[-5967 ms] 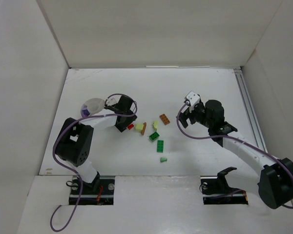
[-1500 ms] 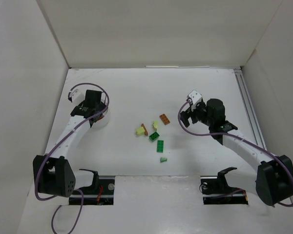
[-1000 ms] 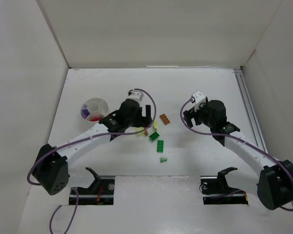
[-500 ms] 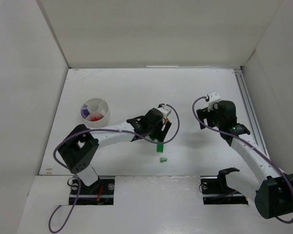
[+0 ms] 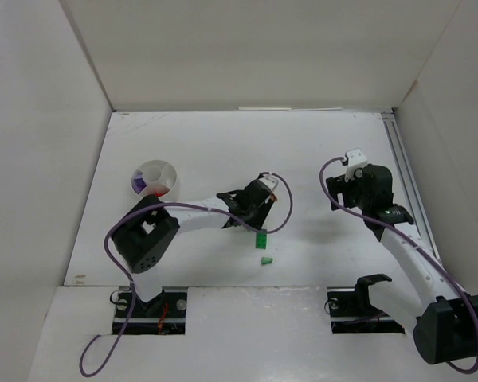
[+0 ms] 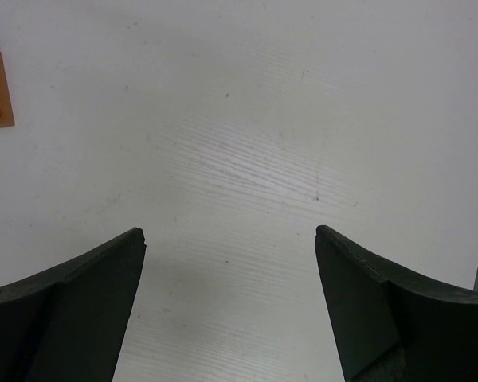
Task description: Sort the legos into containers by color
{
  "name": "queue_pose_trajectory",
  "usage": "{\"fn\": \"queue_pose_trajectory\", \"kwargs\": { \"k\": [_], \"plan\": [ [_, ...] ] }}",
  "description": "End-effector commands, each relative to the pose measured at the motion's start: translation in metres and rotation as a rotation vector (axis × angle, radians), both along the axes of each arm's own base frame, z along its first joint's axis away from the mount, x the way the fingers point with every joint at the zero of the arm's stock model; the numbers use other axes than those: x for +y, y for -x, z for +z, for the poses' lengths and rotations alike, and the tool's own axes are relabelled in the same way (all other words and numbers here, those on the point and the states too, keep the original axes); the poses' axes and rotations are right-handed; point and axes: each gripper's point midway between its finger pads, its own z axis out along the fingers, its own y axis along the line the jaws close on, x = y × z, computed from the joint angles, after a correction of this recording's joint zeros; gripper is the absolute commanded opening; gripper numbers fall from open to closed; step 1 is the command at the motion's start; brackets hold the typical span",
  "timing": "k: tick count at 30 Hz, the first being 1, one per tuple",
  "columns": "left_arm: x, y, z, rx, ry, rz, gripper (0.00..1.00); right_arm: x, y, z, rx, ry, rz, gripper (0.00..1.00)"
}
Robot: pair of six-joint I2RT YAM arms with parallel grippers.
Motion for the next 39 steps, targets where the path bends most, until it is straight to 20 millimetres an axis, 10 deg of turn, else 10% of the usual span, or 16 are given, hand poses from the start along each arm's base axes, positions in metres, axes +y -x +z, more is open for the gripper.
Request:
{"fn": "queue_pose_trajectory", "kwargs": {
  "k": [1, 12, 22, 30, 39],
  "plan": [
    [0.001, -0.01, 0.009, -0.028, 0.003, 0.061, 0.44, -0.001, 0.0, 0.009, -0.031, 0.002, 0.012, 0.92],
    [0.013, -0.005, 0.012, -0.022, -0.009, 0.11, 0.25, 0.002, 0.003, 0.008, -0.038, -0.01, 0.029, 0.92],
    [0.02, -0.04, 0.085, -0.175, 0.112, 0.25, 0.19, 0.004, 0.002, 0.015, -0.065, -0.018, 0.037, 0.92],
    [0.133, -0.113, 0.13, -0.286, 0.162, 0.721, 0.19, 0.003, 0.001, 0.019, -0.075, -0.015, 0.04, 0.92],
    [0.246, -0.125, 0.161, -0.461, 0.069, 1.088, 0.22, 0.0, -0.008, 0.021, -0.071, -0.007, 0.036, 0.92]
  ]
}}
